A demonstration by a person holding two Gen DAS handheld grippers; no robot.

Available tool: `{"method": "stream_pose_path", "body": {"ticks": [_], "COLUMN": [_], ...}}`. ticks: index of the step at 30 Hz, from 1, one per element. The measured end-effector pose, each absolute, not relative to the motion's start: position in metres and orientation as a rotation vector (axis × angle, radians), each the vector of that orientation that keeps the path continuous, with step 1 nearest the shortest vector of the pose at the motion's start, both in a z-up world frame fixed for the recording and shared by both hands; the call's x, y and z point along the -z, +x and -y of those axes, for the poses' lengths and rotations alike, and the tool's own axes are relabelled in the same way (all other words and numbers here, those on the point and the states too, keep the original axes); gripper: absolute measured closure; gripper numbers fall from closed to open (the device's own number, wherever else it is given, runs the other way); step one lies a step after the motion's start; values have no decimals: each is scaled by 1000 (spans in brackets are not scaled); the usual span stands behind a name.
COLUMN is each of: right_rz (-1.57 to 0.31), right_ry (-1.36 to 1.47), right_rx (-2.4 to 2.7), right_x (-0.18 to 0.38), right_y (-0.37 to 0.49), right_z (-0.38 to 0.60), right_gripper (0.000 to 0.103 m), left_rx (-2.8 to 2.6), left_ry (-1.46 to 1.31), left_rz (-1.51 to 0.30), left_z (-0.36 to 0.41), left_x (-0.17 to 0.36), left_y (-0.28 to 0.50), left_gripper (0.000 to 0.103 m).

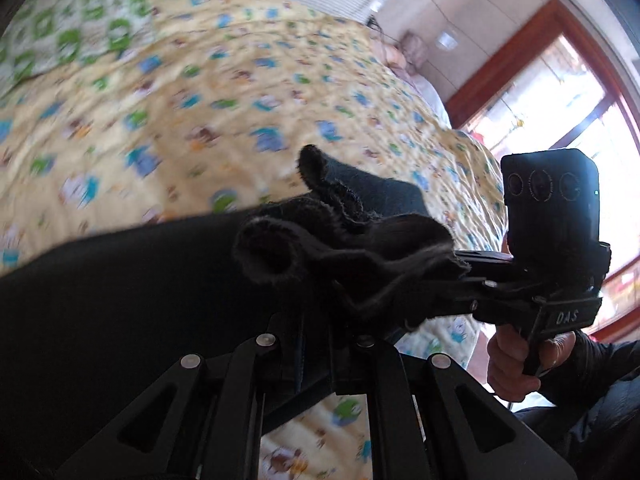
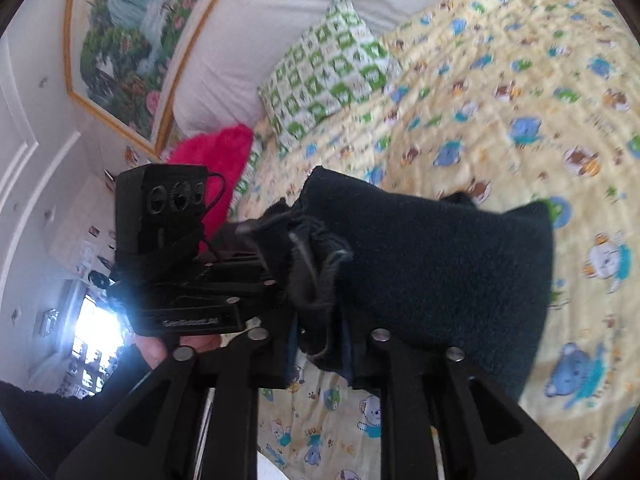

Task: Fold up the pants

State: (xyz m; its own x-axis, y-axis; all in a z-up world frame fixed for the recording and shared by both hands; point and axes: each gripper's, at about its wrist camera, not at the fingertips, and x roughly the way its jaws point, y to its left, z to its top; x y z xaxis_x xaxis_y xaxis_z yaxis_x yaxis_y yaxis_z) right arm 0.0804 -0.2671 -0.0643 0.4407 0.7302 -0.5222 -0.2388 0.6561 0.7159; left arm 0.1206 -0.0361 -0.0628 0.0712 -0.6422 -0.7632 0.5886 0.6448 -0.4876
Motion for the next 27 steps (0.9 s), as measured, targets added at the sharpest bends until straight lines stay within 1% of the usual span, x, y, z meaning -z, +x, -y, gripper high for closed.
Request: {"method": "stream_pose_path", "body": {"ticks": [2,6,8,9,10,11,13,15,27], "right_rz": [-948,-966,-964,-963,-962,-962,-962,-963,-996], "right_ry": [586,560,537,517,497,467,416,382,267], "right_rx": [-643,-643,-656,-663,-665,-668,-668,-678,-790], "right_x": [68,70,65,62,60,57,53,49,38], "right_y": [83,88,88,89,89,89,91,93,124], "right_z": [260,251,245,240,236,230,219,210,153], "right_gripper": [74,64,54,46,42,36,30,29,29], "left_rx": [898,819,784,759,738,720,670,624,341], "left_ry": [-90,-159,-200,-224,-236,-249,-281,-314,-508], "left_rz": [-1182,-1159,-1152,-1145,-1139,-1133,-1121,-1109,-1056], "left_z": [23,-12,-25,-34,-41,-49,-67,-85,-183], "left_x": [66,67,66,65,65,65,64,63,64], "left_y": [119,113,110,107,106,104,97,92,76], "left_gripper": [98,98,98,98,98,98,98,98,98]}}
